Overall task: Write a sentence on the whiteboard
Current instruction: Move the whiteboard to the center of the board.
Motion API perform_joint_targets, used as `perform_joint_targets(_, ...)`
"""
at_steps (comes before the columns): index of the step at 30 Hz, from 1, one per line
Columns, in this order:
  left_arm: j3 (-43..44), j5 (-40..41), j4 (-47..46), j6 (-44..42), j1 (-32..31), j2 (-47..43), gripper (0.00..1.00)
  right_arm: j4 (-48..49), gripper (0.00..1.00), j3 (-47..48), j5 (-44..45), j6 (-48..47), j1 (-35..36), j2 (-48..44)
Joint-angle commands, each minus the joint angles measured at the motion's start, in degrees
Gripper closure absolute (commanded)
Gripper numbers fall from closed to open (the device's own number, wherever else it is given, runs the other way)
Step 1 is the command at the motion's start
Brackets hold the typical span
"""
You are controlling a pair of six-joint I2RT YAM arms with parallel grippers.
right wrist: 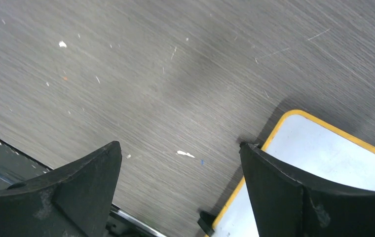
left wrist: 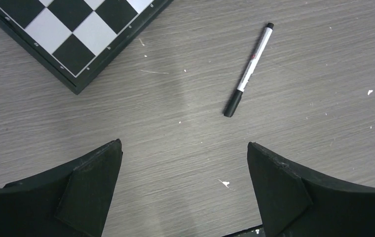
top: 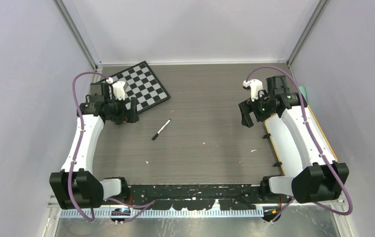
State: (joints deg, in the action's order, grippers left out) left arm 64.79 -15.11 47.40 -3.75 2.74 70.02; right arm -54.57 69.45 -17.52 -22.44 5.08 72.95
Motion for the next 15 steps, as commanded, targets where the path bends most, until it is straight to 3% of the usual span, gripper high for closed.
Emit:
perform_joint_targets(1, -1.0, -4.3, -1.5, -1.3, 0.2, -1.3, 0.0, -5.8, 0.06, 1.5, 3.5, -11.0, 0.0, 1.0)
perform_joint_targets(9, 0.7, -14.8, 4.2, -4.8, 0.2, 4.0, 0.0, -4.4, 0.07, -2.9, 9.5, -23.0, 0.7, 1.6)
perform_joint_targets(15, 1.0, -17.4, 4.4, -5.0, 0.2, 4.0, 0.0, -1.9, 0.12, -6.9, 14.6, -33.4, 2.5, 3.3)
